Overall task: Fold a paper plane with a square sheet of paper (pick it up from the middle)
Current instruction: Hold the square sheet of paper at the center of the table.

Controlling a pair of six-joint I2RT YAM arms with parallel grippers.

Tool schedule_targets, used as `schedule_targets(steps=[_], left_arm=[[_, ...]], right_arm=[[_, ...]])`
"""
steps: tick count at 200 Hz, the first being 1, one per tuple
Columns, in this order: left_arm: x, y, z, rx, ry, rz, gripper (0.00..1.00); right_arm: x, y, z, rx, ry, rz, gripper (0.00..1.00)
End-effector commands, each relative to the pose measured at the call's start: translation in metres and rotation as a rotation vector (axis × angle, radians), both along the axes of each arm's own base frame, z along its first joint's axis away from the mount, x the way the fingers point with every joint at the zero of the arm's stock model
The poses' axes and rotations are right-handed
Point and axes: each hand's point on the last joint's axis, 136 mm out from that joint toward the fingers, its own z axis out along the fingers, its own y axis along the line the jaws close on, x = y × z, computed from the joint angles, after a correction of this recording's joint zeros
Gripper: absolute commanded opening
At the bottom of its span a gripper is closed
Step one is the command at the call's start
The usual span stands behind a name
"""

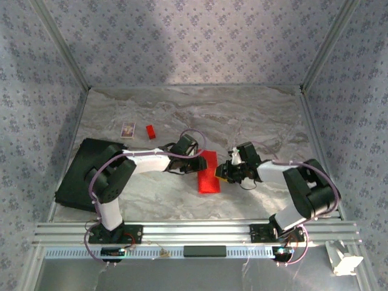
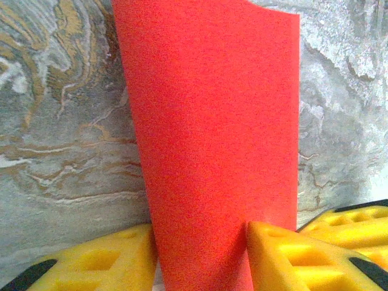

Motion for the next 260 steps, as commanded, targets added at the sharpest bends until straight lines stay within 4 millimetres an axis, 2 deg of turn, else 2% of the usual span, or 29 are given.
schedule_targets(steps=[1,28,56,117,214,260], left_arm=[[-0.002,0.008,-0.018,0.079,0.010,0.005,0.43],[-0.001,0.010,-0.019,0.105,0.006,-0.003,0.43],[-0.001,0.012,-0.020,0.123,0.006,-0.007,0.43],[-0.001,0.013,-0.029,0.161,0.023,-0.007,0.40],[-0.004,0.019,-0.038,0.310,-0.006,-0.062,0.44],[-0.002,0.023,-0.044,0.316,0.004,-0.010,0.44]], right_arm=[[0.016,-0.027,0.018,-0.069,-0.084,-0.141,0.32],[0.015,-0.060,0.025,-0.152,-0.111,-0.233,0.32],[0.013,-0.074,0.028,-0.149,-0.105,-0.260,0.32],[0.010,-0.074,0.022,-0.141,-0.077,-0.251,0.31],[0.010,-0.069,0.018,-0.124,-0.057,-0.228,0.32],[0.009,-0.067,0.018,-0.120,-0.053,-0.220,0.32]])
